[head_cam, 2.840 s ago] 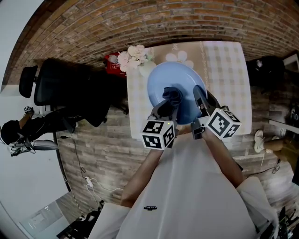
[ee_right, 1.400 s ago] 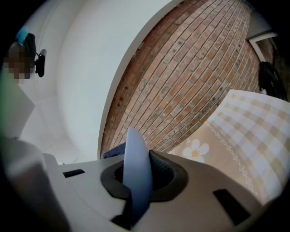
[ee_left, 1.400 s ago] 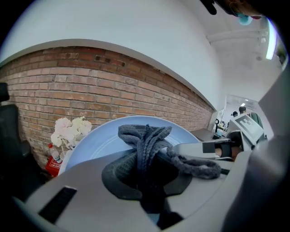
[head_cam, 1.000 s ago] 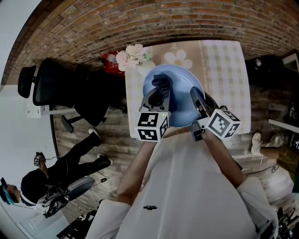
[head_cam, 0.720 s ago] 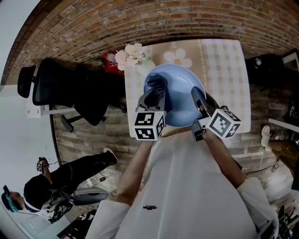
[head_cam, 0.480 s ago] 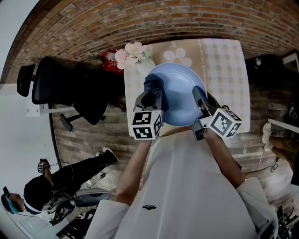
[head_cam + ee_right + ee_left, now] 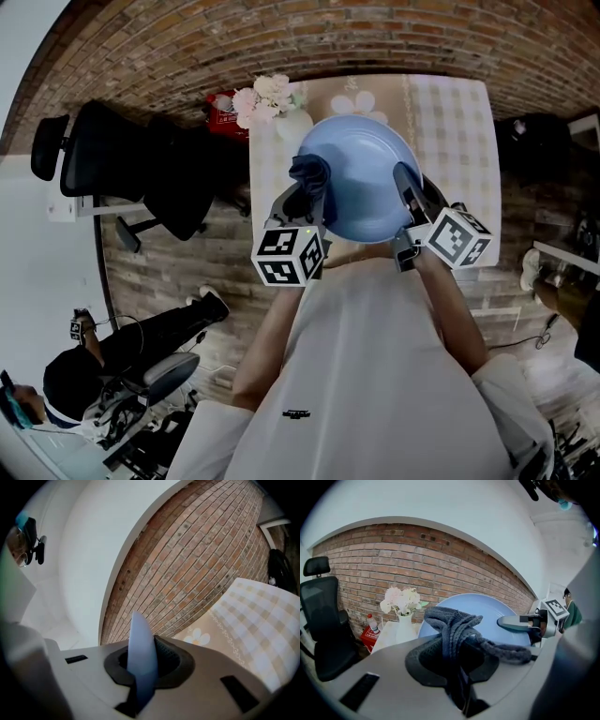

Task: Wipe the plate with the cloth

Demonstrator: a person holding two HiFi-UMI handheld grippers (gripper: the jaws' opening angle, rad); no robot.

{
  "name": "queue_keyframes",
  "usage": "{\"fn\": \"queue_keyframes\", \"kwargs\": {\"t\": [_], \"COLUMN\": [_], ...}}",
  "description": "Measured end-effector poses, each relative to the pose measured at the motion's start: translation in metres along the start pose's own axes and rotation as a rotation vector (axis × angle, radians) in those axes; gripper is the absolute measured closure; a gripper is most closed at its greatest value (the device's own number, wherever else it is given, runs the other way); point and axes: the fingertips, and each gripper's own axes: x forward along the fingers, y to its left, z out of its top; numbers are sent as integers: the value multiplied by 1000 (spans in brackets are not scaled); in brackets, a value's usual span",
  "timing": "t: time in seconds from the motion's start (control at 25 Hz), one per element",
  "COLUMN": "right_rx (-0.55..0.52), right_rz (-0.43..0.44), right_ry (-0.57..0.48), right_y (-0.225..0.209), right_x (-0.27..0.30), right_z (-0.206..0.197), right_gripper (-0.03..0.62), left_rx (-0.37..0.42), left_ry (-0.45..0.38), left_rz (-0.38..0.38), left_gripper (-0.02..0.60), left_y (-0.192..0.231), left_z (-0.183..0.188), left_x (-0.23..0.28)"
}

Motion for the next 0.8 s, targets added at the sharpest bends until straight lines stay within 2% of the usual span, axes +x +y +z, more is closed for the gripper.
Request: {"fn": "queue_keyframes", "kwargs": {"t": [0.12,0.4,0.56,0.8], "right_rx": [-43,-229,-324,-369], "right_rz": [-7,-27,-69,-121], "right_ry": [-3,4,6,-1], "right_y": [-2,-3,-13,-26], "right_x": [-1,-6,-17,-30], "right_z": [6,22,30,29], "right_gripper": [536,536,536,536], "left_rx": [-16,-36,-42,-61], "left_ry": [-14,-25,-28,-23], "left_rz": [-9,-27,-40,-62], "left_gripper": [520,520,520,520], "left_y": [-4,-9,-14,-18], "left_z": [4,6,6,3], "left_x": [-3,-6,-5,-3]}}
